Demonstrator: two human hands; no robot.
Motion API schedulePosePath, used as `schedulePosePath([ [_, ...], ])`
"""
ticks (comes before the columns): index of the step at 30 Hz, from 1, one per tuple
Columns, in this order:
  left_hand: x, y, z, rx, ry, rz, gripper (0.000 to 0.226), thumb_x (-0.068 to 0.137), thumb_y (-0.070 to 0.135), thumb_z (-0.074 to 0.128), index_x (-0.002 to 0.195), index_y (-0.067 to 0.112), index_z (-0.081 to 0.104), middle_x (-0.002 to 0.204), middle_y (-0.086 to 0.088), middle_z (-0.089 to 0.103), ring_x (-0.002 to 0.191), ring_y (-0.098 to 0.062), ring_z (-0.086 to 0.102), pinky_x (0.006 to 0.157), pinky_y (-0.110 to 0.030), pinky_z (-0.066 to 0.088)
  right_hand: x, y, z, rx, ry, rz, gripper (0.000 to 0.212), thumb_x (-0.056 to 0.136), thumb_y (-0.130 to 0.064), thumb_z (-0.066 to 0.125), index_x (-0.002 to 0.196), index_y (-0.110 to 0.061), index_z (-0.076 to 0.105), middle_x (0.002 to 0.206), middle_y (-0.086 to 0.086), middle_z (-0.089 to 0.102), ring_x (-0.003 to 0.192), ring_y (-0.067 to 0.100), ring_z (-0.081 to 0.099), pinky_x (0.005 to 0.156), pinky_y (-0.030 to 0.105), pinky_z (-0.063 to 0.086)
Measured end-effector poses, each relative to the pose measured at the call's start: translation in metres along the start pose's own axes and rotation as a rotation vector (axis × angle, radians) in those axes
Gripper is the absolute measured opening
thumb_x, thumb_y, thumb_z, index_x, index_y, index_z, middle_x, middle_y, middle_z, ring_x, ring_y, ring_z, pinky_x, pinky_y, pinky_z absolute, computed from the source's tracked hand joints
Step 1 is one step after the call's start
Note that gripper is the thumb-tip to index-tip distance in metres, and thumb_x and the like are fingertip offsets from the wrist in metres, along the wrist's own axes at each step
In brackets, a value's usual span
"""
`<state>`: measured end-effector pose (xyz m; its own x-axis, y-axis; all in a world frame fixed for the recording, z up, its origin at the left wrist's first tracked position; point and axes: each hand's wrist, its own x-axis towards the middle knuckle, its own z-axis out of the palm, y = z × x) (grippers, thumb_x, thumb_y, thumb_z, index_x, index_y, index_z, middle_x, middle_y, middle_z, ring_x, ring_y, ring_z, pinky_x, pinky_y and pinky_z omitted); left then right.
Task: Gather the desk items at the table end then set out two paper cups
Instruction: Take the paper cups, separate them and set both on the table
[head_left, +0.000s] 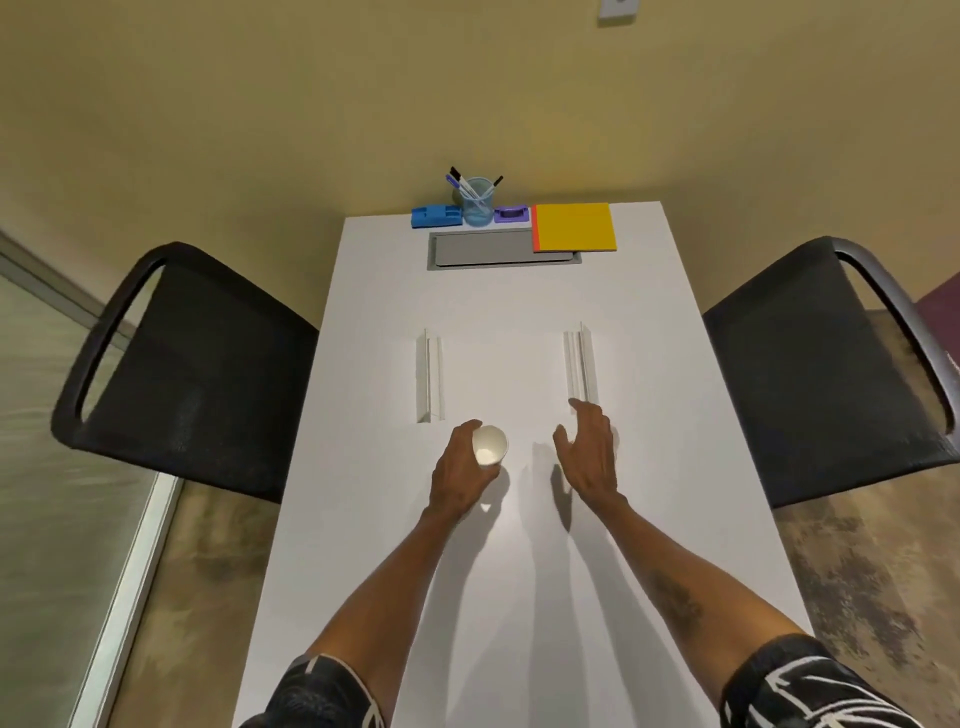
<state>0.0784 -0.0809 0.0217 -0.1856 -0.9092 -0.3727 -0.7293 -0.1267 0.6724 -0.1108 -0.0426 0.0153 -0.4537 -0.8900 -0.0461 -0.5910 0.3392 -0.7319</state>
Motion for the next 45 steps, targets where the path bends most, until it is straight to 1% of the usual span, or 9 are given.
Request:
schedulePosePath([
  [2,-0.002,-0.012,-0.009,-0.008,0.016,-0.018,0.072,0.083,0.026,0.073,0.146,0.024,0.037,0.148,0.01,0.046,0.134,-0.021,0.051,0.105,-0.035,0.043,-0.006,-0.011,0.013,0.034,-0.059,-0.045,0.042,0.095,-0.008,0.056,0.135,-0.002,0.052,0.132,0.01,0.057,0.122,0.027,0.056,0.108,0.04,0.042],
  [5,-0.001,-0.029,-0.024,-0.009,0.048,-0.039,0.071,0.084,0.024,0.073,0.145,0.022,0.038,0.147,0.007,0.047,0.134,-0.023,0.051,0.106,-0.037,0.043,-0.012,-0.024,0.033,0.096,-0.198,0.021,0.04,0.097,-0.01,0.054,0.136,-0.005,0.051,0.13,0.008,0.056,0.115,0.025,0.059,0.102,0.037,0.047],
  [9,0.004,-0.051,-0.041,-0.012,0.077,-0.065,0.069,0.085,0.019,0.072,0.145,0.019,0.038,0.145,0.003,0.049,0.131,-0.026,0.053,0.104,-0.038,0.044,-0.018,-0.031,0.058,0.112,-0.379,0.173,0.038,0.097,-0.016,0.052,0.134,-0.008,0.051,0.118,0.011,0.062,0.105,0.031,0.065,0.1,0.045,0.05],
  [17,0.023,-0.077,-0.055,-0.058,0.074,-0.117,0.07,0.084,0.016,0.069,0.145,0.02,0.036,0.144,0.003,0.049,0.127,-0.029,0.055,0.102,-0.038,0.047,-0.027,-0.034,0.092,0.128,-0.487,0.344,0.033,0.096,-0.017,0.053,0.128,-0.01,0.055,0.106,0.017,0.068,0.097,0.035,0.07,0.095,0.048,0.054],
  [20,0.03,-0.08,-0.056,-0.064,0.077,-0.117,0.067,0.082,0.014,0.068,0.142,0.023,0.038,0.139,0.004,0.053,0.125,-0.027,0.056,0.1,-0.041,0.05,-0.028,-0.035,0.098,0.082,-0.506,0.355,0.031,0.095,-0.017,0.053,0.125,-0.009,0.057,0.098,0.015,0.07,0.096,0.033,0.071,0.095,0.042,0.052],
  [24,0.04,-0.087,-0.056,-0.036,0.059,-0.104,0.066,0.083,0.015,0.069,0.142,0.022,0.039,0.14,0.003,0.052,0.129,-0.026,0.052,0.102,-0.042,0.048,-0.028,-0.035,0.104,0.081,-0.521,0.384,0.028,0.097,-0.017,0.053,0.122,-0.008,0.06,0.09,0.005,0.068,0.095,0.031,0.072,0.093,0.041,0.053],
  [31,0.05,-0.095,-0.05,-0.065,0.019,-0.141,0.066,0.088,0.023,0.068,0.145,0.024,0.035,0.143,0.004,0.05,0.13,-0.026,0.053,0.104,-0.037,0.044,-0.028,-0.033,0.107,0.05,-0.509,0.414,0.027,0.095,-0.014,0.054,0.119,-0.005,0.062,0.095,0.01,0.071,0.095,0.033,0.071,0.094,0.045,0.055],
  [35,0.05,-0.099,-0.047,-0.066,0.005,-0.142,0.066,0.088,0.023,0.068,0.145,0.023,0.035,0.143,0.004,0.05,0.13,-0.026,0.052,0.106,-0.038,0.044,-0.028,-0.034,0.107,0.032,-0.513,0.432,0.027,0.095,-0.013,0.054,0.119,-0.005,0.062,0.101,0.016,0.072,0.096,0.033,0.071,0.094,0.047,0.055],
  [45,0.052,-0.101,-0.041,-0.034,0.007,-0.142,0.066,0.089,0.023,0.067,0.146,0.022,0.034,0.144,0.002,0.048,0.134,-0.025,0.047,0.106,-0.041,0.044,-0.028,-0.035,0.102,0.003,-0.515,0.444,0.028,0.094,-0.013,0.053,0.119,-0.006,0.062,0.103,0.017,0.072,0.098,0.035,0.07,0.094,0.047,0.054],
])
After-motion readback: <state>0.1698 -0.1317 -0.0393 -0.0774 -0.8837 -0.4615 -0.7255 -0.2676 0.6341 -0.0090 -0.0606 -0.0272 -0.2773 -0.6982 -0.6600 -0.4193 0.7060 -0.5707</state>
